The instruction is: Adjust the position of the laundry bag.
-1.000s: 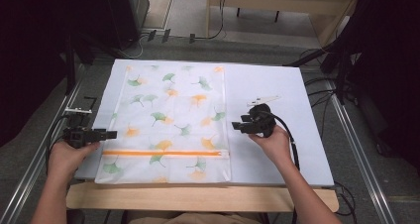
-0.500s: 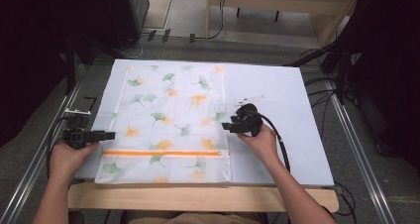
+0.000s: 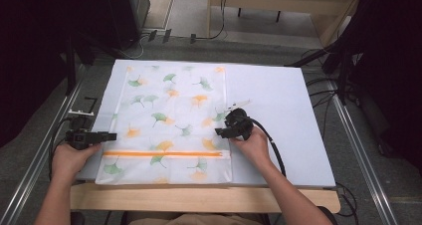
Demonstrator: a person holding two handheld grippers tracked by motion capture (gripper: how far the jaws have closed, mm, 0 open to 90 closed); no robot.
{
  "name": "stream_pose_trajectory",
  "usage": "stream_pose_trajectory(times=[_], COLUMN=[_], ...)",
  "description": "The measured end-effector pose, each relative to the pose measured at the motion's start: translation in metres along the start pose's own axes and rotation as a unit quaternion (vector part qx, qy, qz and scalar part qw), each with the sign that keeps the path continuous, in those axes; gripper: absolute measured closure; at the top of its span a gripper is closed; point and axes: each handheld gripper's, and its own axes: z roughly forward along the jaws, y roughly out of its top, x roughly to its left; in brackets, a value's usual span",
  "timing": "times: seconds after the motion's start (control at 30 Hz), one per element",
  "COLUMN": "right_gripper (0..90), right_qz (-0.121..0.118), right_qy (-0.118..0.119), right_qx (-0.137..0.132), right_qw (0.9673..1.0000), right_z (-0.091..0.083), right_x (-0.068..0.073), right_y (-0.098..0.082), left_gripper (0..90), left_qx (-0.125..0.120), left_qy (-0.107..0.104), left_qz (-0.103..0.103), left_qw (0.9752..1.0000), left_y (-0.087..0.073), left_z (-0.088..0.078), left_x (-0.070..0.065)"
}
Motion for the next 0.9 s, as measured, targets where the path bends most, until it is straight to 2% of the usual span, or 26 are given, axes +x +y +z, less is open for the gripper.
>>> stream_pose_trajectory(times=[0.07, 0.13, 0.2, 0.23, 0.27, 0.3, 0.33, 0.4, 0.43, 0.47, 0.57, 0.67, 0.9], right_gripper=[47.5, 52.2, 61.9, 65.7, 72.2, 76.9, 76.9, 86.2, 89.9, 90.0, 90.0, 90.0, 90.0], right_qz=[-0.002, -0.010, -0.010, -0.013, -0.019, -0.026, -0.026, -0.018, -0.013, -0.004, -0.001, 0.006, 0.029], right_qy=[-0.004, -0.010, -0.004, -0.009, -0.024, -0.032, -0.032, -0.035, -0.028, -0.023, -0.014, -0.015, -0.021], right_qx=[-0.003, -0.003, -0.007, -0.008, -0.007, -0.008, -0.008, -0.011, -0.014, -0.011, -0.008, -0.004, -0.005], right_qw=[1.0000, 0.9999, 0.9999, 0.9998, 0.9995, 0.9991, 0.9991, 0.9992, 0.9994, 0.9997, 0.9999, 0.9999, 0.9993], right_z=[0.002, 0.002, 0.003, 0.003, 0.003, 0.004, 0.004, 0.004, 0.004, 0.004, 0.001, -0.003, -0.018], right_x=[0.002, 0.006, 0.009, 0.010, 0.012, 0.012, 0.012, 0.010, 0.006, 0.005, 0.002, -0.004, -0.025], right_y=[0.001, 0.000, 0.000, 0.000, 0.000, 0.000, 0.000, 0.001, 0.002, 0.003, 0.004, 0.004, -0.005], left_gripper=[63.5, 66.6, 72.5, 75.2, 78.5, 80.2, 82.7, 84.2, 85.7, 86.6, 88.9, 89.0, 89.1], left_qx=[0.001, 0.004, 0.009, 0.012, 0.014, 0.013, 0.013, 0.011, 0.012, 0.011, 0.009, 0.005, 0.011], left_qy=[-0.002, -0.006, -0.004, -0.007, -0.010, -0.007, -0.007, -0.005, -0.003, -0.004, -0.005, -0.009, -0.029], left_qz=[-0.001, 0.001, 0.008, 0.006, 0.005, 0.006, 0.006, -0.002, -0.001, -0.001, -0.001, -0.002, 0.017], left_qw=[1.0000, 1.0000, 0.9999, 0.9999, 0.9998, 0.9999, 0.9999, 0.9999, 0.9999, 0.9999, 0.9999, 0.9999, 0.9994], left_y=[0.000, 0.000, 0.001, 0.001, 0.001, 0.001, 0.001, 0.002, 0.002, 0.003, 0.004, 0.006, 0.021], left_z=[0.001, 0.002, 0.004, 0.004, 0.005, 0.005, 0.005, 0.005, 0.006, 0.006, 0.006, 0.007, 0.021], left_x=[-0.001, -0.002, -0.004, -0.004, -0.004, -0.004, -0.004, -0.004, -0.004, -0.004, -0.007, -0.009, -0.032])
